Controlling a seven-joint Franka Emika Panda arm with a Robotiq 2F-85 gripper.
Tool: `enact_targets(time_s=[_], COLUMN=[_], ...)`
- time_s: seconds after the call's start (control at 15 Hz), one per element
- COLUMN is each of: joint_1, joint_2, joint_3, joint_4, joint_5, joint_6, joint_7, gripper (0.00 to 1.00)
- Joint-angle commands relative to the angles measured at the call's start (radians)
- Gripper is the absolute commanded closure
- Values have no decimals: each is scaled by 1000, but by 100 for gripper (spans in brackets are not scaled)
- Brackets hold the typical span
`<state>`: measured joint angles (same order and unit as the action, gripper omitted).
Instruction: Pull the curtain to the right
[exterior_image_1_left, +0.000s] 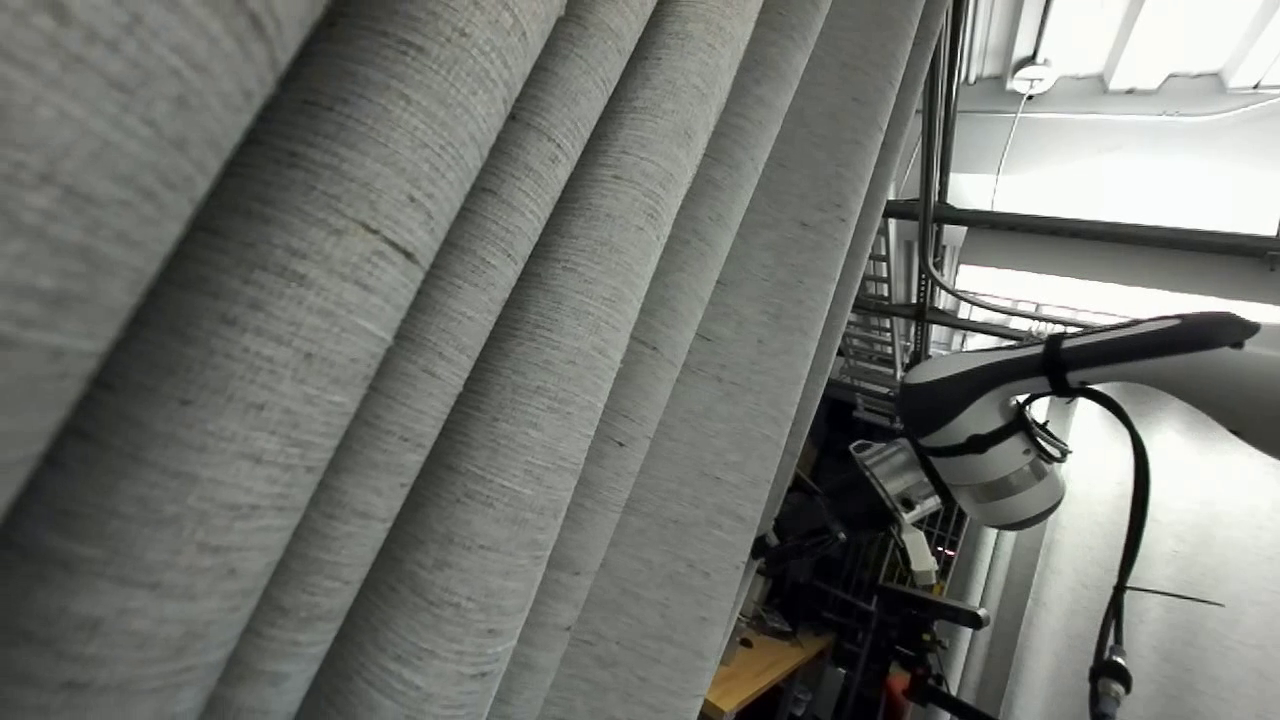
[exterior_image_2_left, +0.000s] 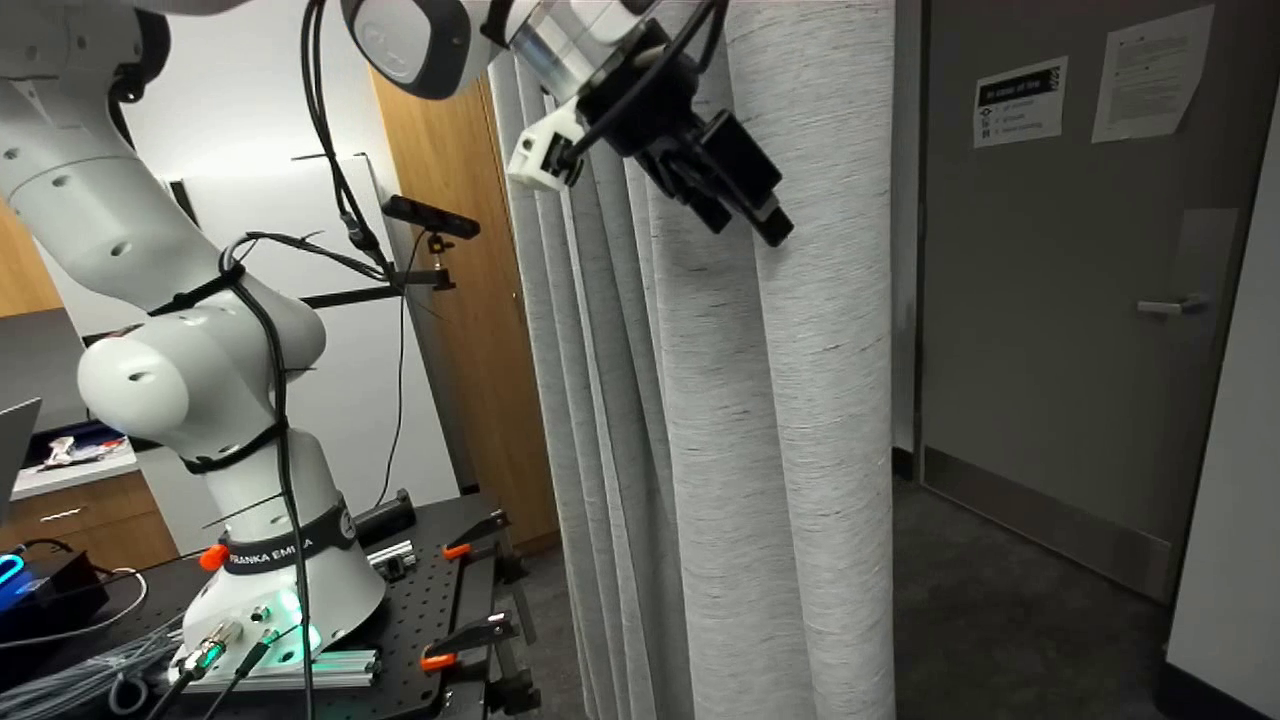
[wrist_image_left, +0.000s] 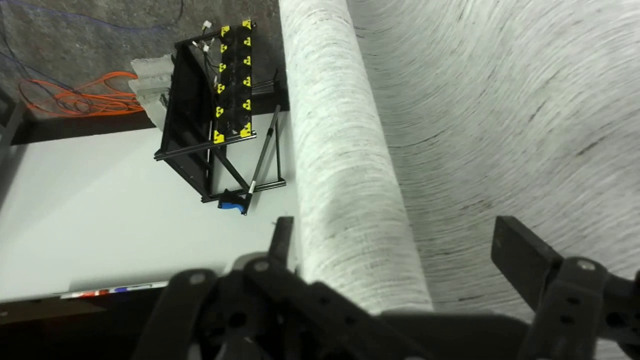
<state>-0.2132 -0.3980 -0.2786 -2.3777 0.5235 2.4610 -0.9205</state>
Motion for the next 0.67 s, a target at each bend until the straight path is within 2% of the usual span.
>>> enact_targets(time_s=[0.0, 0.4, 0.53, 0.6], joint_1=[57, 182, 219, 220], joint_2=[-194, -362, -375, -316], joint_3=[7, 2, -2, -30], joint_4=[-171, -360, -397, -340], joint_5=[-62, -62, -84, -120], joint_6=[79, 302, 369, 325], joint_7=[5, 37, 68, 84], gripper=[0, 0, 0, 0])
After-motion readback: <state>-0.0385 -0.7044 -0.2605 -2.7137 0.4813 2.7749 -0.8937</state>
